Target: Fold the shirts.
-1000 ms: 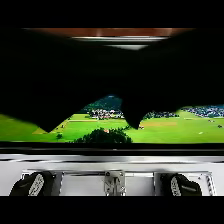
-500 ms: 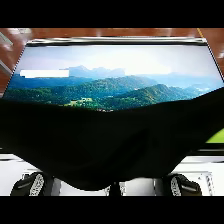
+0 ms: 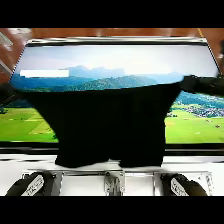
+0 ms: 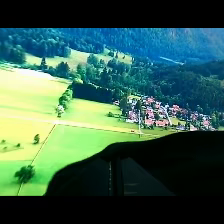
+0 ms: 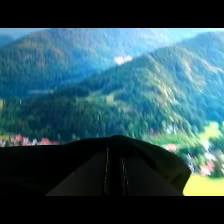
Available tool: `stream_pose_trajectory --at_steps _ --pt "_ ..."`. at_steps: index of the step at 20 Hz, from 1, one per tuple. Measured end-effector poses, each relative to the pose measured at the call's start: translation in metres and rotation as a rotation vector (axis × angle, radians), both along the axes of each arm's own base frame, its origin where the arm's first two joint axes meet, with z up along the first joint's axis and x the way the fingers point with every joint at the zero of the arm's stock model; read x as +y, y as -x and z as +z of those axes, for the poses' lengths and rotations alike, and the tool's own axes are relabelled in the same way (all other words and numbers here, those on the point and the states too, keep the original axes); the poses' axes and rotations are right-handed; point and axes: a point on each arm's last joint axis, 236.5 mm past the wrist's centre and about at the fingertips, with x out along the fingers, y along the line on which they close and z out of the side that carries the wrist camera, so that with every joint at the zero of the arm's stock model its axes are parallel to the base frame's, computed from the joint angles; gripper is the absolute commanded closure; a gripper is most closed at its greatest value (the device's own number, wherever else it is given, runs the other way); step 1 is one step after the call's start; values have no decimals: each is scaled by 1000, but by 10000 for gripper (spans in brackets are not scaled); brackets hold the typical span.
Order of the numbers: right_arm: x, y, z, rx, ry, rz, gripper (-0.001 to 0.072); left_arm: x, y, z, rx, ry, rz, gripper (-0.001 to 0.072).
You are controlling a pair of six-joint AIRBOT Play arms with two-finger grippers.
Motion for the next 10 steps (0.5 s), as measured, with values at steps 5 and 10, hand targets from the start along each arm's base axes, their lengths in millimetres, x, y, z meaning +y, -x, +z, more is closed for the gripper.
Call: stream_pose_trajectory --at_steps 5,10 --pt "21 -94 -71 -104 13 -59 635 0 -97 -69 3 46 40 668" --pt "9 -149 -131 -203 94 -172 635 7 -160 -139 -9 40 108 669"
